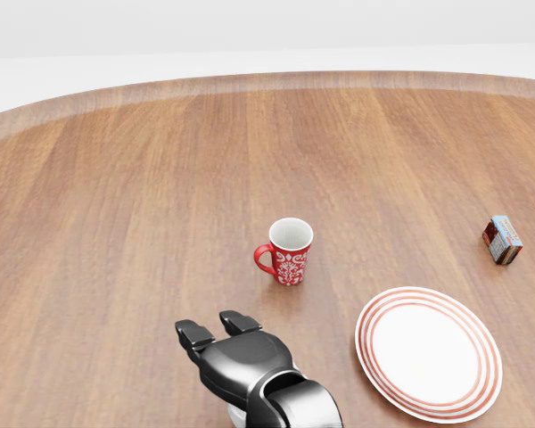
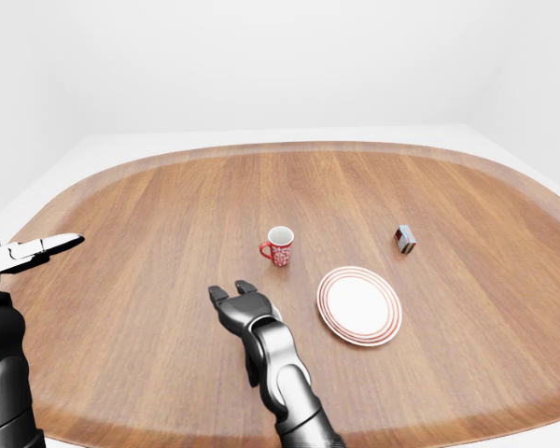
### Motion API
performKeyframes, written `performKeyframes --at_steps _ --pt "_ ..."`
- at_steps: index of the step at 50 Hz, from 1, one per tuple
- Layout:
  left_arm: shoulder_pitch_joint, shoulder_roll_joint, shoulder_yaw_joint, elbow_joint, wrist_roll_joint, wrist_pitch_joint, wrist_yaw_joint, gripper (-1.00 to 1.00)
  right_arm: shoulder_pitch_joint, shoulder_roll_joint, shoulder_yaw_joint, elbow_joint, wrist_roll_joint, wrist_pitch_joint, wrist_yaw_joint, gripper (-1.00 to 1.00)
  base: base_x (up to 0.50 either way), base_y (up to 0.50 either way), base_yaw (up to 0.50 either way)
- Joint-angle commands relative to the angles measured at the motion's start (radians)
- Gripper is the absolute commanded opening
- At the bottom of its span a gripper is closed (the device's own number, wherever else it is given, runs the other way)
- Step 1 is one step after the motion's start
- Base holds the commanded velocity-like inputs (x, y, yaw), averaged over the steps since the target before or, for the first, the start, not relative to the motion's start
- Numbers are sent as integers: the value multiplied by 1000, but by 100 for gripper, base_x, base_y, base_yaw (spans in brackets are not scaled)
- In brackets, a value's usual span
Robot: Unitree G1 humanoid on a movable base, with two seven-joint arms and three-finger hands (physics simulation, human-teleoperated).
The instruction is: Put the white mug on the plate.
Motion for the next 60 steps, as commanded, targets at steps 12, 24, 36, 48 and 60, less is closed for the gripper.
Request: performKeyframes --at_steps 12,24,36,48,60 --pt "-3 -5 -9 6 4 0 7 100 -120 11 -81 205 31 0 0 100 0 0 0" --pt "-5 -3 -9 8 1 0 8 100 -130 1 -97 229 35 0 0 100 0 0 0" --pt "-4 -4 -10 3 0 0 9 100 -155 -7 -121 288 49 0 -7 100 0 0 0" --pt "-4 -1 -5 3 -4 0 9 100 -213 3 -140 429 82 0 -73 100 0 0 0" --pt "-3 -3 -8 2 -1 0 9 100 -254 -6 -162 538 130 0 -133 100 0 0 0"
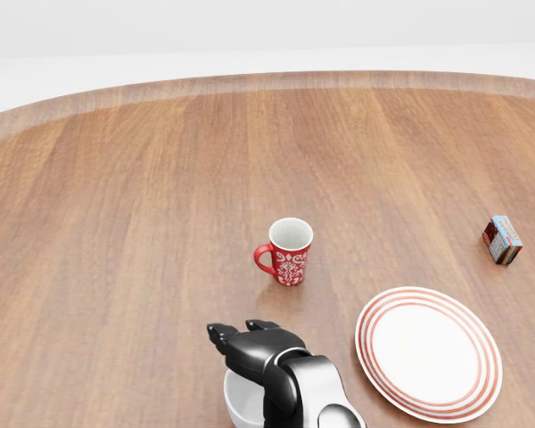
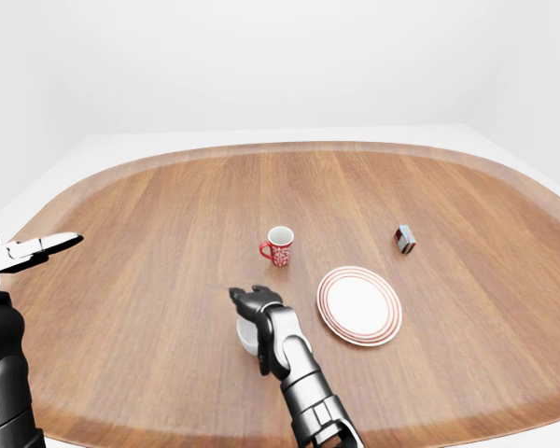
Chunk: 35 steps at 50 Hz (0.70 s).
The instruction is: Put the white mug on the plate.
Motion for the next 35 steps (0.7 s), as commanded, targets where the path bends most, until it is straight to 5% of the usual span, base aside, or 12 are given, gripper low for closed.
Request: performKeyframes --at_steps 1,20,21,22,23,35 --pt "0 -6 -10 2 6 0 6 100 -52 2 -12 132 44 0 -65 100 0 0 0" --pt "2 -7 -8 3 4 0 6 100 -96 -2 -23 298 102 0 -154 100 0 0 0" --pt "1 -7 -7 3 4 0 6 100 -96 -3 -23 297 103 0 -152 81 0 0 0" --pt "1 -7 -8 5 4 0 6 100 -101 -4 -26 302 106 0 -155 -40 0 0 0" --pt "0 -7 -9 6 5 0 6 100 -102 -4 -26 301 108 0 -155 -100 0 0 0" --pt "-3 -5 -13 11 7 0 7 100 -105 -23 -33 259 107 0 -143 -100 0 0 0"
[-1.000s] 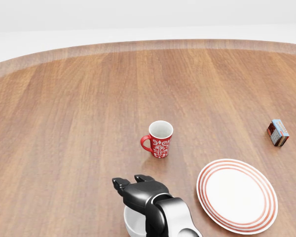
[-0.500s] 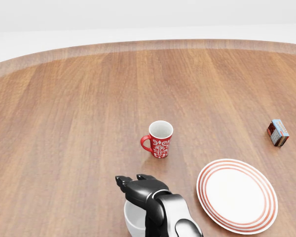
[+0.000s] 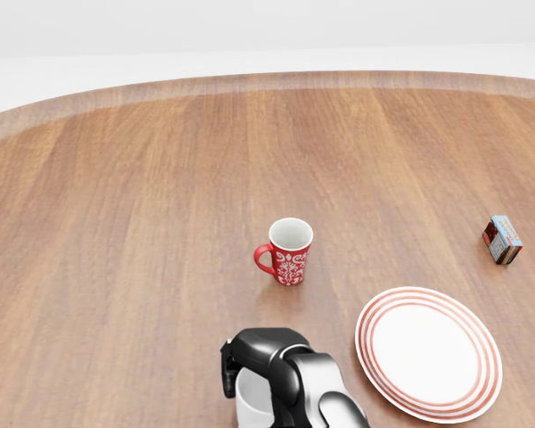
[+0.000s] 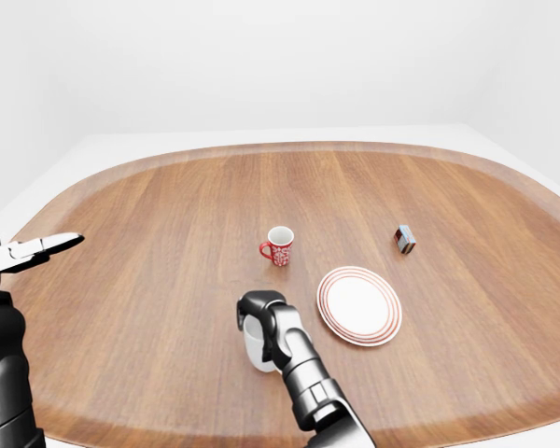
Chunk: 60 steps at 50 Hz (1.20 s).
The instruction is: Put the white mug on the plate.
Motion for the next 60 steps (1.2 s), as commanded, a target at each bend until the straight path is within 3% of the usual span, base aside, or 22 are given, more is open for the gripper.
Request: performKeyframes --at_steps 1,4,9,13,18,21,26,35,43,60 --pt "-3 -4 -11 6 5 0 8 100 2 -17 0 -3 9 0 26 -100 0 0 0" --pt "-4 -3 -10 6 4 0 8 100 -14 -28 -13 -27 8 0 31 -100 0 0 0" --pt "-1 -5 -9 0 4 0 9 100 -172 -168 -130 -219 1 0 138 -100 0 0 0" --pt "0 -5 -8 -2 5 0 8 100 -280 -273 -201 -231 0 0 175 -100 0 0 0" --pt "0 -6 -9 3 6 0 8 100 -375 -394 -260 -134 25 0 102 -100 0 0 0" --pt "1 -7 -12 3 10 0 7 100 -426 -487 -302 83 64 0 -57 -100 0 0 0" --pt "0 -8 -14 6 12 0 8 100 -475 -581 -305 258 106 0 -177 -100 0 0 0" --pt "-4 -8 -18 13 14 0 8 100 -421 -638 -305 502 188 0 -373 -100 0 0 0" --pt "-4 -7 -19 16 15 0 8 100 -358 -683 -299 596 268 0 -539 -100 0 0 0" --pt "-4 -10 -21 15 15 0 8 100 -289 -566 -281 694 382 0 -787 -100 0 0 0"
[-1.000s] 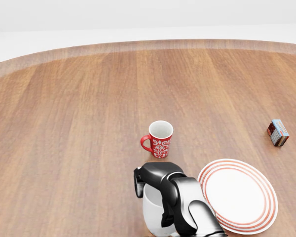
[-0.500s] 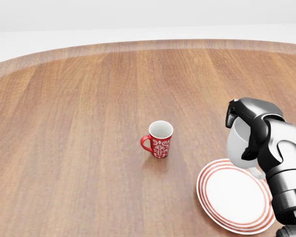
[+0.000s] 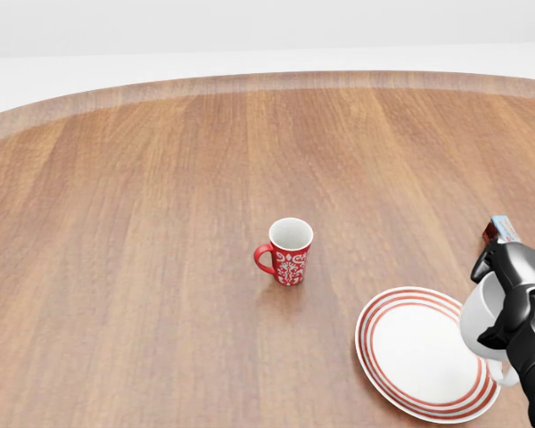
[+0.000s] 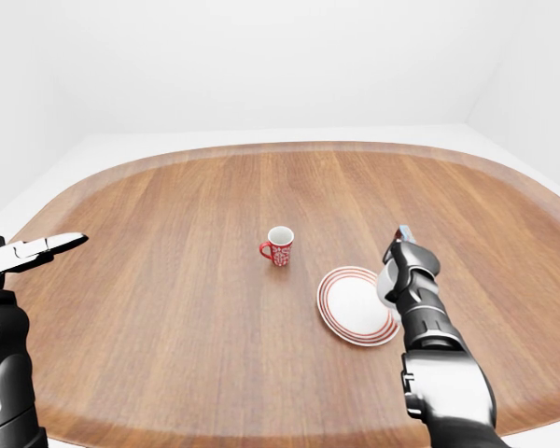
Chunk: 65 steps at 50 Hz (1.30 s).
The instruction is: Put the white mug on the plate.
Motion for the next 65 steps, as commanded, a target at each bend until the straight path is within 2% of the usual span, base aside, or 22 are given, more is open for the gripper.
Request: performKeyframes --at_steps 1,10,21,31,32,37,44,65 --pt "-1 -6 -11 8 7 0 6 100 33 56 13 92 92 0 -185 -100 0 0 0" --pt "2 -8 -11 7 7 0 5 100 27 91 25 101 100 0 -253 -100 0 0 0" --pt "4 -10 -11 4 7 0 4 100 9 125 37 105 81 0 -250 -100 0 0 0" --pt "4 -10 -11 7 6 0 4 100 -15 149 51 106 53 0 -223 -100 0 0 0" --pt "4 -11 -13 10 7 0 3 100 -55 144 92 105 3 0 -125 -100 0 0 0" --pt "3 -10 -14 15 6 0 3 100 -114 135 98 95 -61 0 -65 -100 0 0 0" --pt "-1 -7 -11 16 0 0 5 100 -116 148 114 100 -138 0 -8 -100 0 0 0" --pt "1 -9 -14 15 2 0 6 100 -80 161 93 105 -146 0 -17 -100 0 0 0"
